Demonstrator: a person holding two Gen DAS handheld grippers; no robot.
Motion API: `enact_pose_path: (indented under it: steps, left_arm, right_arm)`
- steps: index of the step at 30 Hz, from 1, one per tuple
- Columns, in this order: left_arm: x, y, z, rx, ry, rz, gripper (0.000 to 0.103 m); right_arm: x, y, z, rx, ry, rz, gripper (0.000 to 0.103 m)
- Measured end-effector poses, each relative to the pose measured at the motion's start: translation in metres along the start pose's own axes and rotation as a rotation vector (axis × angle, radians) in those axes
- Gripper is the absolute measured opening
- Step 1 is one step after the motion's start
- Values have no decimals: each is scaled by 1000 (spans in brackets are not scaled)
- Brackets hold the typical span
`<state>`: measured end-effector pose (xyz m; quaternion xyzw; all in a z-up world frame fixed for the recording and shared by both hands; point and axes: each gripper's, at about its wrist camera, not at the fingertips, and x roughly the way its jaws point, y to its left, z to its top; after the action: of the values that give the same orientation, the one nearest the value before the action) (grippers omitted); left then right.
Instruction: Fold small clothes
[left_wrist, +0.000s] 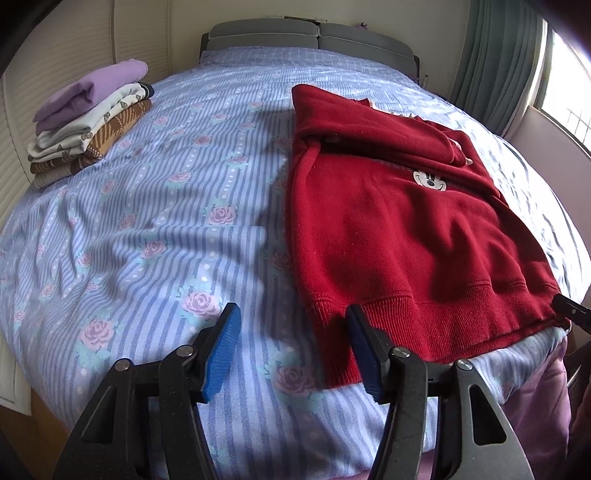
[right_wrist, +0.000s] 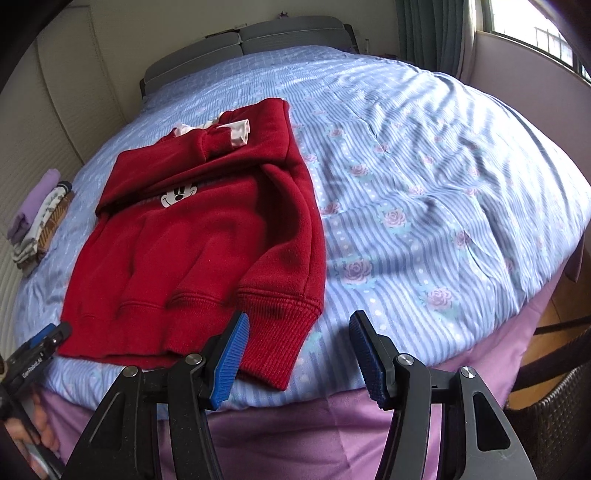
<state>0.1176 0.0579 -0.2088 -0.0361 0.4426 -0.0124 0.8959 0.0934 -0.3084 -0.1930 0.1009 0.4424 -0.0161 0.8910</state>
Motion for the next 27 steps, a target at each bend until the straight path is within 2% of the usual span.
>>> enact_pose_path:
  steps: [3, 11, 16, 21, 24, 26, 27]
  left_arm:
    - [1, -2, -2, -12, 10, -26, 41]
    - [8, -10, -8, -6, 44, -64, 39]
    - [11, -12, -10, -8, 63, -94, 23]
    - [9, -16, -13, -7, 62, -109, 11]
    - [5, -15, -13, -16, 47, -108, 9]
    - [0, -14, -12, -20, 36, -108, 8]
    - [-1, -14, -11, -21, 31, -108, 8]
  right_arm:
    - [-1, 0, 0, 4, 1, 10, 58]
    - [1, 3, -2, 0, 8, 35, 55]
    - [1, 5, -3, -6, 11, 43, 50]
    - [-1, 6, -4, -4, 20, 77, 38]
    - [-3, 1, -3, 23, 26, 111, 28]
    - [-6, -2, -1, 43, 21, 132, 14]
    - [-9, -3, -1, 47, 12, 135, 12]
